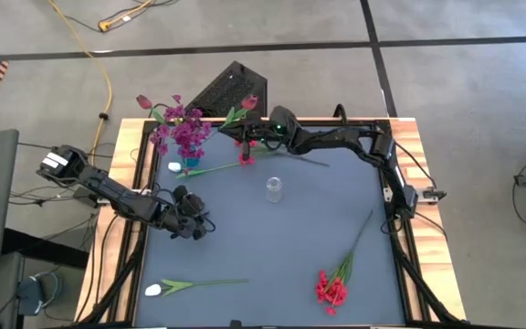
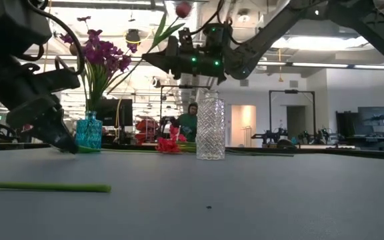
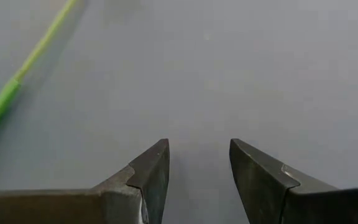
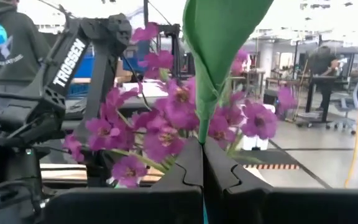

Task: Sort flowers into vase by color
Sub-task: Put the dark red tulip into the blue vase

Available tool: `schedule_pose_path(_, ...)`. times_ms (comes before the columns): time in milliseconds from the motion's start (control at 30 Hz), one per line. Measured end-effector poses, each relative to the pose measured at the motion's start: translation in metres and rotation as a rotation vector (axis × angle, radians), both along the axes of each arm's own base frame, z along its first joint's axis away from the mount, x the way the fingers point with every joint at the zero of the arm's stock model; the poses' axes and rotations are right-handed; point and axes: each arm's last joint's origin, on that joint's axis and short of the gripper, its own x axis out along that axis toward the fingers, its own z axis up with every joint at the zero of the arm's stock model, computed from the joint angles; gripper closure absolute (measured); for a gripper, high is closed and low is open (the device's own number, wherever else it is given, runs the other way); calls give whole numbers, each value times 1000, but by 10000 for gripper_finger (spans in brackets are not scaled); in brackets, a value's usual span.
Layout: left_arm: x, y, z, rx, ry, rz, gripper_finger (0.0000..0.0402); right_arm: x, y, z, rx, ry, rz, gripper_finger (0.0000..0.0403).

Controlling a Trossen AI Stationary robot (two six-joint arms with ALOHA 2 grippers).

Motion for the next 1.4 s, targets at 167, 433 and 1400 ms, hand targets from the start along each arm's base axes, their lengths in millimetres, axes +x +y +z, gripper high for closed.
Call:
schedule_pose_path(167,0,1,1,44,-17,19,244,2,4,-1,-31,6,0,387)
schedule_pose_path(433,0,3,2,124,-21,31,244,4,10,0,-106,-6,-41,387)
schedule_pose_path(1400,5,9,4,175,7,-4,244,38,-31,-4,-64,75,58,387)
